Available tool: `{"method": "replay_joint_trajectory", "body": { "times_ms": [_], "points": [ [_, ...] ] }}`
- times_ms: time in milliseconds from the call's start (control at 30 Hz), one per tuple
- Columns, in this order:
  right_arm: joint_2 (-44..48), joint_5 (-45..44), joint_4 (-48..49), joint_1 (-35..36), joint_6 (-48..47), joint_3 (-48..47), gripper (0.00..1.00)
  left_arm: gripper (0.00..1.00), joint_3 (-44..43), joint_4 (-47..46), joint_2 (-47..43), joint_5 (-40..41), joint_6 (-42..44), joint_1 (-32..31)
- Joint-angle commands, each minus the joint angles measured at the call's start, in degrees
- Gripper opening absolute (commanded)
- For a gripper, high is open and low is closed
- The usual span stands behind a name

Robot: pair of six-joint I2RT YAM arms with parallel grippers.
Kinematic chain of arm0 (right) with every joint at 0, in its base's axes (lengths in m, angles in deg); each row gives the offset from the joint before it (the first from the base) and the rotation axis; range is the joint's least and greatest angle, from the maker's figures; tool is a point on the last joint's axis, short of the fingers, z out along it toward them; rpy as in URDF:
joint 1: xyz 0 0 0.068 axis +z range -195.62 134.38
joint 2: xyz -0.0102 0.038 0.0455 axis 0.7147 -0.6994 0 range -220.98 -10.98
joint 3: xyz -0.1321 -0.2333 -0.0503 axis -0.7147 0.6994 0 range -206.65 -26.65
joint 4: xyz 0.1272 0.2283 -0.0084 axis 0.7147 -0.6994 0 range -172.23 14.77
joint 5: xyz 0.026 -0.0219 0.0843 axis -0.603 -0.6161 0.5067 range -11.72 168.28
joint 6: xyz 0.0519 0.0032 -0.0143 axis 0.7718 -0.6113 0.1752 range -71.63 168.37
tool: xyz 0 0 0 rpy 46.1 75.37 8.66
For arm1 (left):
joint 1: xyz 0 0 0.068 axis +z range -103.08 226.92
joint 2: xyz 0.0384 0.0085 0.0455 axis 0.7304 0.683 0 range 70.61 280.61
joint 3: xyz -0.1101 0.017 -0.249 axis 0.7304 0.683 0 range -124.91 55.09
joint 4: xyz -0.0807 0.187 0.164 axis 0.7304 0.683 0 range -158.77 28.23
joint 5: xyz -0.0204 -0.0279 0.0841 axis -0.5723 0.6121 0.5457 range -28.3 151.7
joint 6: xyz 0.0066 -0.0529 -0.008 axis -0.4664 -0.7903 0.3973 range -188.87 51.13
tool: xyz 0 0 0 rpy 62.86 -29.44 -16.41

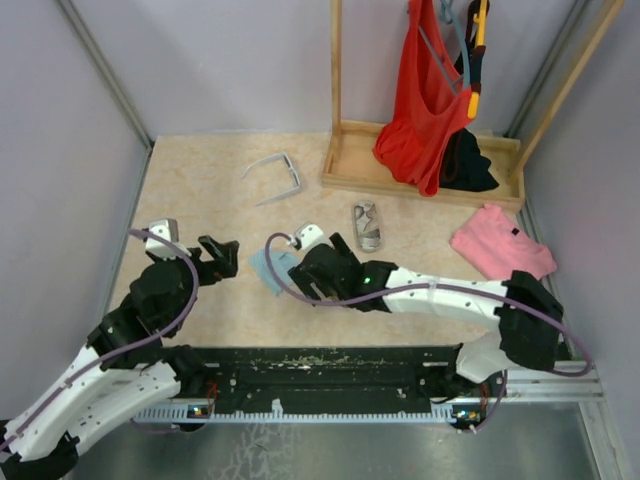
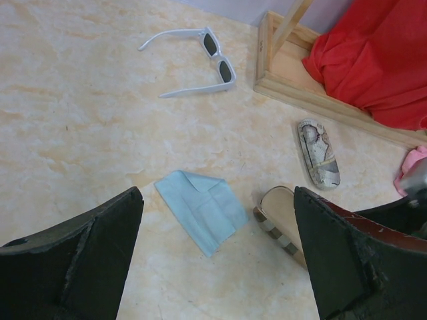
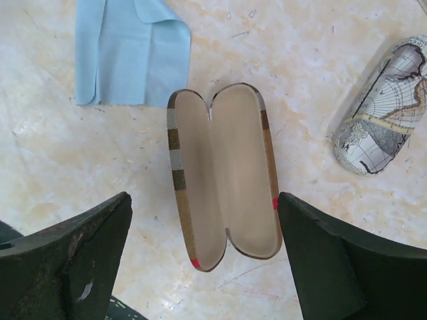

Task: Organize the sunglasses
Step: Place the sunglasses case at the center of the board.

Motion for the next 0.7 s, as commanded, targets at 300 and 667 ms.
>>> {"method": "replay_joint_trajectory", "body": {
  "times_ms": [300,667],
  "points": [
    [15.77,21.53,3.42,-24.43,7.29,12.00,0.74,0.91,2.68,-9.58,19.93,-20.31,-4.82,-0.76],
    [20.36,26.95,4.84,-25.72,20.98,23.54,0.67,0.91,6.02,-20.30,33.17,-23.81,-1.68,-3.04]
  ]
}}
